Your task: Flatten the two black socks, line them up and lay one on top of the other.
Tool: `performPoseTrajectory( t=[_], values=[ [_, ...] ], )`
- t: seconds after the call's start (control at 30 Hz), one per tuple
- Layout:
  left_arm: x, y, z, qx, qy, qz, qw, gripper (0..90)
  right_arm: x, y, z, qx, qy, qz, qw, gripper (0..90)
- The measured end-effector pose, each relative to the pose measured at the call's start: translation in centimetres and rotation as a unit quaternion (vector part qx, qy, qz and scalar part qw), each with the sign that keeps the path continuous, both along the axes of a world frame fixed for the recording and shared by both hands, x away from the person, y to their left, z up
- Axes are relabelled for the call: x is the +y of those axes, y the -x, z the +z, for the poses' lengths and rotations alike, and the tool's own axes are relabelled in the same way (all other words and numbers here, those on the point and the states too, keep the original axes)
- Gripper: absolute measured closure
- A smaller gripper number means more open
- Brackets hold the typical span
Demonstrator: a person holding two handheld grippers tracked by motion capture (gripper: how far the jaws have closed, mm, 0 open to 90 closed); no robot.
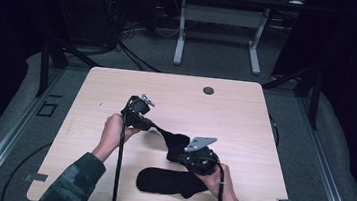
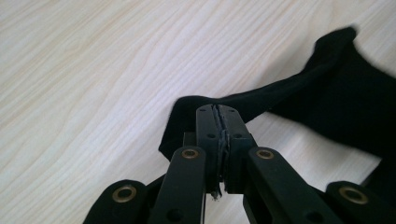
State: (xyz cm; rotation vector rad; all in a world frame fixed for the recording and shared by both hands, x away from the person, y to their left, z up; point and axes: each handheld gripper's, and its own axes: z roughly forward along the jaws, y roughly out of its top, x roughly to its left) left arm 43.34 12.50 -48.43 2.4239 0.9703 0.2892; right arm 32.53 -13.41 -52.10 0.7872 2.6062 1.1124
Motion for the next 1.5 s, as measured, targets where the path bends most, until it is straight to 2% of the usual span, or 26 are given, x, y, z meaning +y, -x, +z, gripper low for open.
performPoseTrajectory(
  t=[0.17,0.23,0.3,0.43,0.47,0.53,0.6,0.7,0.83,0.87,0.9,0.97,1.07,1.13,1.17,1.23,1.3,1.33,1.43,1.47,1.5],
  values=[
    [1.0,-0.3,-0.1,0.043,0.004,-0.002,0.9991,88.1,-3.8,0.4,1.5,0.007,-0.034,-0.012,0.9993,82.9],
    [1.2,-0.3,-0.3,0.055,0.003,-0.006,0.9985,88.0,-5.0,0.6,1.7,0.014,-0.048,-0.01,0.9987,82.9],
    [1.2,-0.4,-0.6,0.064,0.004,-0.011,0.9979,87.9,-5.7,0.7,1.6,0.02,-0.05,-0.012,0.9985,82.8],
    [0.4,-0.8,-1.6,0.063,-0.003,-0.01,0.9979,86.1,-6.7,0.0,0.5,0.046,-0.075,-0.023,0.9959,82.5],
    [0.1,-1.0,-1.9,0.061,-0.005,-0.009,0.9981,84.0,-6.9,-0.4,0.1,0.053,-0.075,-0.026,0.9954,82.3],
    [-0.3,-1.4,-2.6,0.052,-0.013,0.0,0.9986,72.1,-6.9,-1.3,-0.8,0.068,-0.064,-0.043,0.9947,81.9],
    [-0.3,-1.7,-3.2,0.047,-0.013,0.008,0.9988,64.1,-6.9,-2.1,-1.7,0.074,-0.053,-0.061,0.994,81.8],
    [0.3,-1.6,-3.7,0.032,0.001,0.015,0.9994,53.3,-6.8,-2.8,-2.6,0.08,-0.042,-0.073,0.9932,80.8],
    [0.8,-0.7,-3.6,-0.001,0.01,-0.008,0.9999,44.9,-6.6,-3.1,-3.0,0.077,-0.012,-0.083,0.9935,72.2],
    [0.8,-0.4,-3.6,-0.004,0.013,-0.023,0.9996,43.4,-6.7,-3.1,-3.0,0.073,-0.003,-0.081,0.994,68.8],
    [0.7,-0.2,-3.7,-0.011,0.006,-0.031,0.9994,43.4,-6.7,-3.1,-3.0,0.064,0.007,-0.083,0.9945,66.6],
    [0.4,0.1,-4.1,-0.026,-0.009,-0.048,0.9984,40.4,-6.7,-3.1,-3.1,0.06,0.025,-0.08,0.9946,55.1],
    [0.1,0.1,-4.7,-0.027,-0.019,-0.07,0.997,38.5,-6.6,-2.7,-3.2,0.055,0.043,-0.081,0.9942,44.2],
    [0.0,0.0,-5.0,-0.033,-0.029,-0.08,0.9959,38.5,-6.3,-2.1,-2.8,0.043,0.046,-0.082,0.9946,43.8],
    [0.0,-0.2,-5.1,-0.029,-0.03,-0.087,0.9953,38.8,-6.0,-1.8,-2.5,0.038,0.044,-0.083,0.9949,43.8],
    [-0.2,-0.4,-5.5,-0.03,-0.044,-0.097,0.9939,40.0,-5.0,-1.3,-1.8,0.028,0.048,-0.082,0.9951,44.1],
    [-0.3,-0.4,-6.0,-0.032,-0.049,-0.101,0.9932,41.9,-3.7,-0.9,-1.6,0.025,0.053,-0.077,0.9953,46.4],
    [-0.3,-0.5,-6.1,-0.032,-0.05,-0.103,0.9929,42.7,-2.9,-0.9,-1.7,0.028,0.066,-0.078,0.9943,46.2],
    [0.0,-0.8,-6.6,-0.019,-0.047,-0.097,0.994,47.0,-1.5,-0.9,-2.6,0.037,0.09,-0.08,0.992,48.0],
    [0.0,-0.9,-6.8,-0.019,-0.045,-0.096,0.9942,49.4,-1.3,-1.0,-2.9,0.041,0.092,-0.084,0.9914,48.5],
    [0.1,-0.9,-6.9,-0.021,-0.049,-0.098,0.9938,49.8,-1.3,-1.1,-3.2,0.042,0.084,-0.086,0.9918,49.9]
  ],
)
